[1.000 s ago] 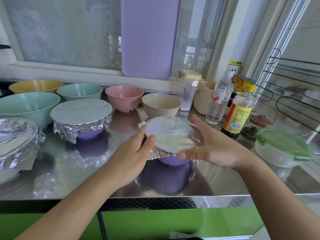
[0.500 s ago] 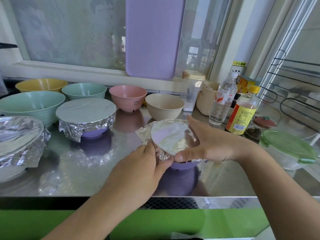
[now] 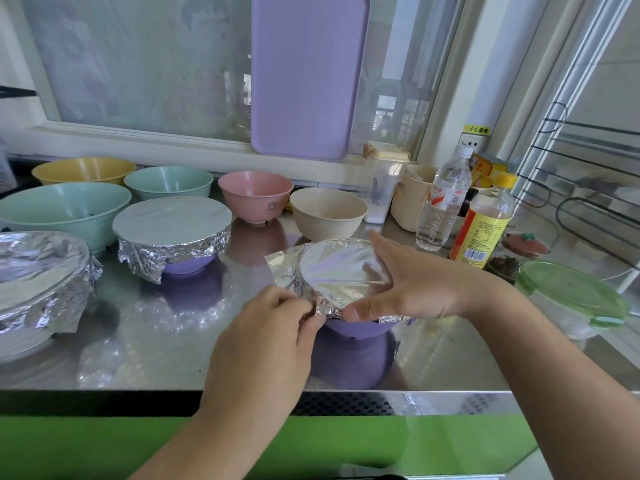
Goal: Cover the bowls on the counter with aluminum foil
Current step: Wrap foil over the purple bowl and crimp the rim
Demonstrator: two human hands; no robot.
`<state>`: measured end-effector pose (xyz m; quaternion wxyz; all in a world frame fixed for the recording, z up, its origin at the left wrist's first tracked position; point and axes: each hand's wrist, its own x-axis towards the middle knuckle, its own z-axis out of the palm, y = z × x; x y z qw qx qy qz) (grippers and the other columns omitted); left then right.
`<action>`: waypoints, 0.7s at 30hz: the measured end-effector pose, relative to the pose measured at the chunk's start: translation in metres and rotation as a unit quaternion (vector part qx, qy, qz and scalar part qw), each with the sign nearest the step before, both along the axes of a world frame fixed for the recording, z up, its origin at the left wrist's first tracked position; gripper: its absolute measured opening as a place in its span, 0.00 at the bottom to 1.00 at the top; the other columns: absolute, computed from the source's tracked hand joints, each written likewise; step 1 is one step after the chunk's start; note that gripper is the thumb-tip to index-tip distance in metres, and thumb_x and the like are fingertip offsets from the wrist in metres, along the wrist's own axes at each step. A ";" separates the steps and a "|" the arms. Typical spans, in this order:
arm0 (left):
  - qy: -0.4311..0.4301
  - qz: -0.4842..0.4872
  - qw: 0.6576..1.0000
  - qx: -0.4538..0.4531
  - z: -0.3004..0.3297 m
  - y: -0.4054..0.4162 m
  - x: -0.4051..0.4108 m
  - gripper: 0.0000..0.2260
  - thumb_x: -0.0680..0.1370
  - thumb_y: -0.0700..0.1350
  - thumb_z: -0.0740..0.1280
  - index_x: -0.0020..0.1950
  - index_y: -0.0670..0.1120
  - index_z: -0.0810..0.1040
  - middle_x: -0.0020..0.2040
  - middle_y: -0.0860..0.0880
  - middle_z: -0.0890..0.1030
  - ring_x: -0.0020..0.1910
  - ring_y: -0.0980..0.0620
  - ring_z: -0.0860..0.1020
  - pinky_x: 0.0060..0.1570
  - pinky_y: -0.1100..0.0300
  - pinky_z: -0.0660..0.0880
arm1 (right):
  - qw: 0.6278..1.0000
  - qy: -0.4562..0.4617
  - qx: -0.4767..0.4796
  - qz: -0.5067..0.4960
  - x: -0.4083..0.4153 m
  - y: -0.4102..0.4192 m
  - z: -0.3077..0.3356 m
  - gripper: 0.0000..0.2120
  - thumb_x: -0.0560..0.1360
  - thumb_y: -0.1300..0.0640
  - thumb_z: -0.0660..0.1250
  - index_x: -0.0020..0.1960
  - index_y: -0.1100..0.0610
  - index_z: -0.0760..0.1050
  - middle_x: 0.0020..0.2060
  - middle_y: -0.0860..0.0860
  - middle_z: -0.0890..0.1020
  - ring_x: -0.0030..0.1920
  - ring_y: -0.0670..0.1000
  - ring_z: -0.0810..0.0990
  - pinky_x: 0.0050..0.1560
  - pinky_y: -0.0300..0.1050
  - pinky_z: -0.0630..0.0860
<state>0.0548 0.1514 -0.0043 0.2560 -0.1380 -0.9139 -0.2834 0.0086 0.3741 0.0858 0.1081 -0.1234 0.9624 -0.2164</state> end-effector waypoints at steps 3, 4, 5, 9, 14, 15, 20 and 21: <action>-0.057 -0.027 0.991 0.118 0.002 -0.002 -0.001 0.06 0.77 0.52 0.76 0.42 0.55 0.81 0.39 0.61 0.82 0.40 0.58 0.81 0.41 0.55 0.78 | 1.000 0.008 0.026 -0.003 0.004 -0.001 0.004 0.61 0.67 0.32 0.79 0.84 0.40 0.41 0.78 0.41 0.63 0.68 0.42 0.70 0.69 0.41 0.67; -0.079 -0.040 0.985 0.149 0.001 -0.001 -0.003 0.07 0.76 0.49 0.77 0.41 0.55 0.82 0.38 0.63 0.82 0.40 0.60 0.81 0.41 0.60 0.78 | 0.999 0.011 0.031 -0.003 0.006 -0.002 0.006 0.61 0.67 0.33 0.79 0.85 0.42 0.42 0.79 0.42 0.62 0.67 0.42 0.68 0.67 0.40 0.66; -0.098 -0.051 0.978 0.175 0.001 0.000 -0.005 0.07 0.76 0.47 0.77 0.40 0.54 0.83 0.38 0.65 0.83 0.40 0.62 0.81 0.40 0.66 0.76 | 0.999 0.011 0.034 -0.003 0.006 -0.003 0.007 0.60 0.68 0.34 0.79 0.85 0.43 0.42 0.81 0.42 0.61 0.67 0.42 0.66 0.65 0.39 0.64; -0.203 -0.085 0.946 0.237 0.000 -0.002 -0.022 0.08 0.77 0.40 0.76 0.41 0.52 0.84 0.37 0.59 0.85 0.39 0.61 0.83 0.44 0.68 0.77 | 1.000 0.007 0.025 -0.001 0.007 -0.003 0.007 0.60 0.69 0.35 0.79 0.85 0.44 0.42 0.82 0.42 0.59 0.68 0.39 0.63 0.68 0.39 0.63; -0.272 -0.104 0.915 0.278 0.003 -0.001 -0.034 0.05 0.77 0.39 0.76 0.43 0.46 0.84 0.36 0.49 0.87 0.36 0.53 0.85 0.44 0.51 0.84 | 1.000 0.003 0.003 -0.005 0.006 -0.001 0.008 0.59 0.69 0.38 0.80 0.85 0.42 0.42 0.70 0.35 0.61 0.68 0.38 0.65 0.61 0.28 0.65; -0.259 -0.098 0.924 0.264 0.005 -0.001 -0.035 0.05 0.76 0.39 0.77 0.42 0.45 0.84 0.35 0.49 0.86 0.33 0.53 0.85 0.38 0.57 0.82 | 1.000 0.001 0.001 -0.005 0.005 0.000 0.007 0.59 0.69 0.38 0.80 0.85 0.42 0.42 0.69 0.34 0.61 0.67 0.38 0.65 0.61 0.28 0.65; -0.190 -0.086 0.968 0.137 0.010 -0.009 -0.044 0.10 0.72 0.51 0.81 0.37 0.49 0.82 0.32 0.56 0.84 0.31 0.55 0.83 0.35 0.57 0.77 | 1.000 0.003 0.019 -0.011 0.004 0.002 0.009 0.60 0.69 0.38 0.80 0.85 0.43 0.41 0.66 0.34 0.59 0.67 0.36 0.61 0.47 0.18 0.61; -0.172 -0.073 0.977 0.099 0.009 -0.011 -0.047 0.13 0.70 0.56 0.81 0.37 0.51 0.81 0.31 0.57 0.83 0.31 0.56 0.81 0.37 0.53 0.76 | 1.000 0.004 0.020 -0.012 0.004 0.002 0.009 0.60 0.69 0.38 0.80 0.85 0.43 0.41 0.66 0.34 0.59 0.67 0.36 0.61 0.47 0.17 0.60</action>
